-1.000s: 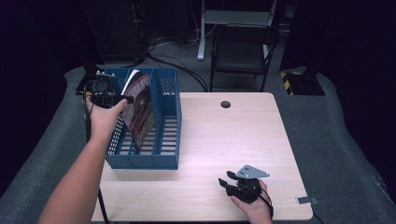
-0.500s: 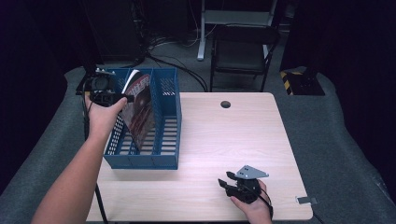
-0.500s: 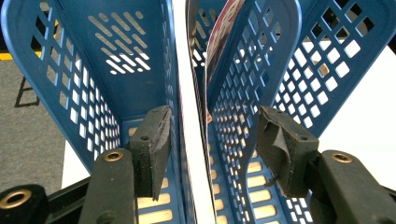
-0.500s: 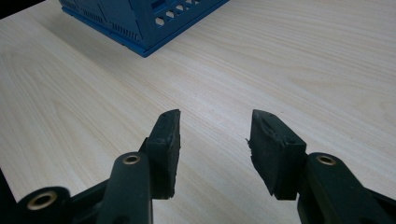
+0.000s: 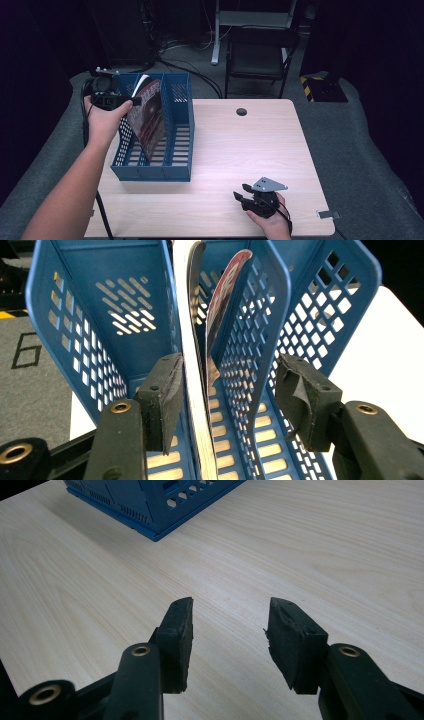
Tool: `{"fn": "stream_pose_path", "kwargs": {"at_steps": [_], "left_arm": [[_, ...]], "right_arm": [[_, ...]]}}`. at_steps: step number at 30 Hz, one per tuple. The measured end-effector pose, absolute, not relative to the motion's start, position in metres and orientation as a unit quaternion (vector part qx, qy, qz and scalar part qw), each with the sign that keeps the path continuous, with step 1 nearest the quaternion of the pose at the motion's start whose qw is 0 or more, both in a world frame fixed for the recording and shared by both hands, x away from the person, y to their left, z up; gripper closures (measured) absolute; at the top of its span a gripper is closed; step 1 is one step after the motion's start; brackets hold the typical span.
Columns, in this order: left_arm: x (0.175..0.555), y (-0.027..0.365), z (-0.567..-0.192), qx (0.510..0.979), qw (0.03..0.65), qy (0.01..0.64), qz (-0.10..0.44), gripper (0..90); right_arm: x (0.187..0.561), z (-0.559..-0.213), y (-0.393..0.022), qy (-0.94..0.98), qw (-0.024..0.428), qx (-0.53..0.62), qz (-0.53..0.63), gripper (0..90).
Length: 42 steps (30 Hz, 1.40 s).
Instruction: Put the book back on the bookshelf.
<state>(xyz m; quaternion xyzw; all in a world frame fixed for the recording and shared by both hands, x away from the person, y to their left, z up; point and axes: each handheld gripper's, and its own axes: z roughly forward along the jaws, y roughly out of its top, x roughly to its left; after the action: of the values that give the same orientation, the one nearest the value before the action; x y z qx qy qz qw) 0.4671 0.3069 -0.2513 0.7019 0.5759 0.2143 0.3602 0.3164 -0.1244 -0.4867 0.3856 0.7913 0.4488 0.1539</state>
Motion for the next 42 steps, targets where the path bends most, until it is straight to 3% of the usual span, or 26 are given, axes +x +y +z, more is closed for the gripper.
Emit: {"fn": "stream_pose_path", "kwargs": {"at_steps": [23,42], "left_arm": [[0.435,0.288,-0.222,0.743,0.398,0.499,0.202,44.7],[0.390,0.246,-0.230,0.819,0.391,0.387,0.161,44.1]], "right_arm": [[0.316,-0.486,-0.129,0.788,0.155,0.391,0.450,52.8],[0.318,-0.485,-0.128,0.785,0.156,0.395,0.451,52.5]]}}
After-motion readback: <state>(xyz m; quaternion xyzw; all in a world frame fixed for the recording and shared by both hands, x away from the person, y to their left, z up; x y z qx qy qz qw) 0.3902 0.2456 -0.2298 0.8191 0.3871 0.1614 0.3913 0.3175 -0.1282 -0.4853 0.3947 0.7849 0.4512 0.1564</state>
